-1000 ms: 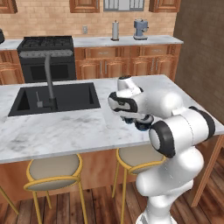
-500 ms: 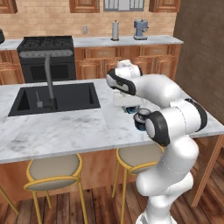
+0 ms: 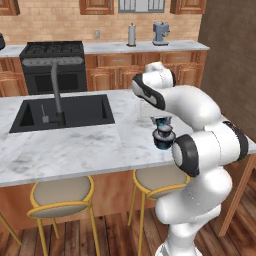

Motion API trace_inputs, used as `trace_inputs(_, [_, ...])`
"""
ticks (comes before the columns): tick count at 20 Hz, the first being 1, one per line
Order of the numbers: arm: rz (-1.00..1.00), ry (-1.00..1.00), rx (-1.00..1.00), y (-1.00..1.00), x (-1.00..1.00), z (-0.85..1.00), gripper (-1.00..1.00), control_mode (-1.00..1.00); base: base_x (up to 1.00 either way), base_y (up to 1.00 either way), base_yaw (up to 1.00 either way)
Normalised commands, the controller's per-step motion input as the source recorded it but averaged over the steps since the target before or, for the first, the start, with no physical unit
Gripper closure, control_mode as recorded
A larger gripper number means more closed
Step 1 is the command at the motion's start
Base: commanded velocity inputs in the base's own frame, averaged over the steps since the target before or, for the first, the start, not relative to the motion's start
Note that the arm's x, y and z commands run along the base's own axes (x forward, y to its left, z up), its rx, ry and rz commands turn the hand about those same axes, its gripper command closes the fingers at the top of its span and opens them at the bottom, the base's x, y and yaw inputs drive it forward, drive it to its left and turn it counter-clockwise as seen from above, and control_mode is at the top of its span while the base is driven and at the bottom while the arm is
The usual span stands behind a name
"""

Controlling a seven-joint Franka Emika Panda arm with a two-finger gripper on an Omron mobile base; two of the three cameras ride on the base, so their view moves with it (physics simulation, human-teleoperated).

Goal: Stack the yogurt containers by placing the smaller containers on top of the larger containers.

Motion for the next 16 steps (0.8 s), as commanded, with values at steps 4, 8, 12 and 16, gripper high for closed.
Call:
trace_inputs(4, [0.0, -0.27, 0.0, -0.41, -0.29, 0.05, 1.0, -1.0, 0.0, 0.0, 0.0])
trace_inputs(8, [0.0, -0.07, 0.0, -0.28, -0.03, 0.23, 1.0, -1.0, 0.0, 0.0, 0.0])
trace_inputs(12, [0.0, 0.0, 0.0, -0.22, 0.0, 0.35, 1.0, -1.0, 0.0, 0.0, 0.0])
trace_inputs(16, [0.0, 0.0, 0.0, -0.11, 0.13, 0.31, 1.0, -1.0, 0.0, 0.0, 0.0])
